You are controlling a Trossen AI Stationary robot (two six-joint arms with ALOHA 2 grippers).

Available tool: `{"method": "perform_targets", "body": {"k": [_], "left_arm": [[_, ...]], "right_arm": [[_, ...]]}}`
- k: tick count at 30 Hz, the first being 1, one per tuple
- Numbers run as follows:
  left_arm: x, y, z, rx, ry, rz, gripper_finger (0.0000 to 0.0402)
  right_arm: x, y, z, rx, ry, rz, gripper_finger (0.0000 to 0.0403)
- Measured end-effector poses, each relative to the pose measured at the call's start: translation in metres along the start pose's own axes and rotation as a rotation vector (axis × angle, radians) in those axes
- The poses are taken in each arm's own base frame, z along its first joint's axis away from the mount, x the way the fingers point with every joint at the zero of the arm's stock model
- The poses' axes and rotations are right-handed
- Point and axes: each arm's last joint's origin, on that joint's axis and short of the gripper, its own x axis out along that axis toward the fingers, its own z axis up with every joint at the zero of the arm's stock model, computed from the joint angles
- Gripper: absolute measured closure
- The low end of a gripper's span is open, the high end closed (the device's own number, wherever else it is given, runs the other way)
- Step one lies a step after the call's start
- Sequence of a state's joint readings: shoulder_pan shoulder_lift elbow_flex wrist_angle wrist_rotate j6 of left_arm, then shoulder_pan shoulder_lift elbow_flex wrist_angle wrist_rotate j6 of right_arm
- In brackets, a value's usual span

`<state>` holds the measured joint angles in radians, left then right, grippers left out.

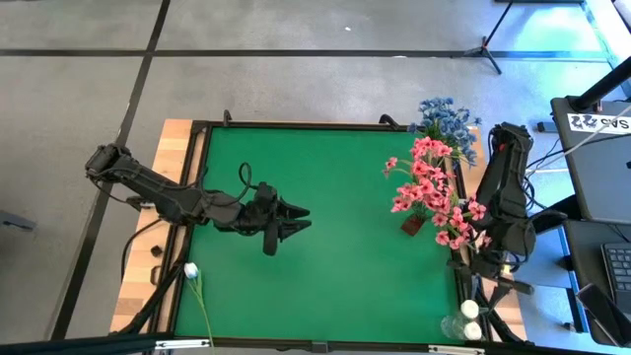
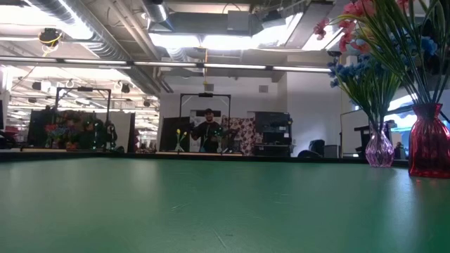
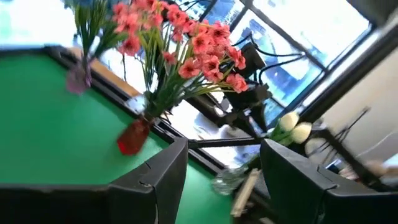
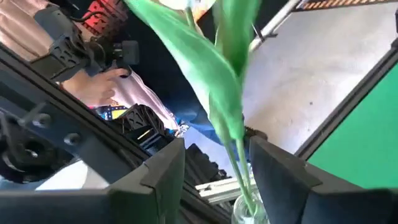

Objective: Sort flowers into vase by color
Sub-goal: Put the white flower into the transparent vase

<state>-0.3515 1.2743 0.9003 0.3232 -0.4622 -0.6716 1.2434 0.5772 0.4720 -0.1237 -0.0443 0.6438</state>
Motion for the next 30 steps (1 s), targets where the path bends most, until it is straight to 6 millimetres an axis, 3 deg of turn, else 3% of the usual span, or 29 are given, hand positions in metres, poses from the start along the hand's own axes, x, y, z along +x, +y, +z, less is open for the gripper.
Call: {"method": "perform_targets", "body": {"k": [5, 14, 24, 30], "left_arm": [[-0.001, -0.001, 0.000, -0.171, 0.000, -0.006, 0.0205], [-0.005, -0.008, -0.006, -0.219, 0.025, -0.035, 0.0205], [-0.009, -0.014, -0.012, -0.239, 0.055, -0.052, 0.0205], [-0.001, -0.012, -0.041, -0.201, 0.166, 0.004, 0.0205]], "right_arm": [[-0.013, 0.011, 0.012, 0.062, 0.086, -0.036, 0.0221], [-0.040, 0.028, 0.030, 0.304, 0.224, -0.117, 0.0221], [-0.048, 0.028, 0.023, 0.772, 0.383, -0.180, 0.0221], [-0.052, 0.026, 0.016, 0.994, 0.492, -0.261, 0.0221]]}}
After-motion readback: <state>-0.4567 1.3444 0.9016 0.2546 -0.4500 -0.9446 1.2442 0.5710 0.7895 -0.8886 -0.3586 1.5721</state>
